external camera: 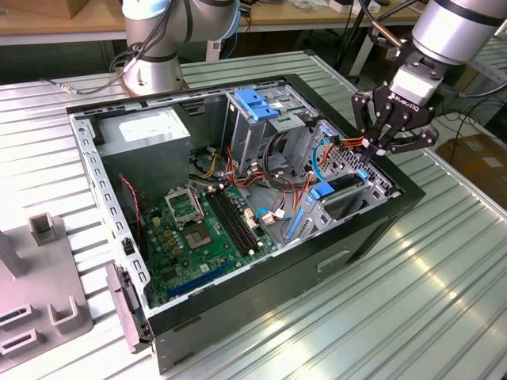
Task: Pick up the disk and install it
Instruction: 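Insert the first disk wire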
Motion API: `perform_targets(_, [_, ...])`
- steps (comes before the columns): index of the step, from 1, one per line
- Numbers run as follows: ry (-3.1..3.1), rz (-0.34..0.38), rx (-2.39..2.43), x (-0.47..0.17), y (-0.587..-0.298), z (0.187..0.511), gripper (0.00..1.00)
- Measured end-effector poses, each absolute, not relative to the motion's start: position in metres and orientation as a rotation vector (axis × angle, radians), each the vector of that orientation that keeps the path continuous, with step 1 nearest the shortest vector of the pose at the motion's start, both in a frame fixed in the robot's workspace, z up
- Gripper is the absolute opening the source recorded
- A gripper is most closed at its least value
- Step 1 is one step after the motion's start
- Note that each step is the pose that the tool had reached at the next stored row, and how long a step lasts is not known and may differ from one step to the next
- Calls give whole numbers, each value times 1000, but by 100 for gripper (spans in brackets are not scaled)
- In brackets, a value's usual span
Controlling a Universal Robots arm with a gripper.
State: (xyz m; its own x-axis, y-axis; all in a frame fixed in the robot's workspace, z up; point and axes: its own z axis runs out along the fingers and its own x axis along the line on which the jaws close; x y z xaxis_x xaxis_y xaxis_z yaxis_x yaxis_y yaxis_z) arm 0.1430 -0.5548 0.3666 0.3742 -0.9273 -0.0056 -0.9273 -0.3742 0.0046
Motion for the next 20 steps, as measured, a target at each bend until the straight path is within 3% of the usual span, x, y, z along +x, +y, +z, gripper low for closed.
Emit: perform_targets(20, [-1464,3,2764,144,-555,379,11])
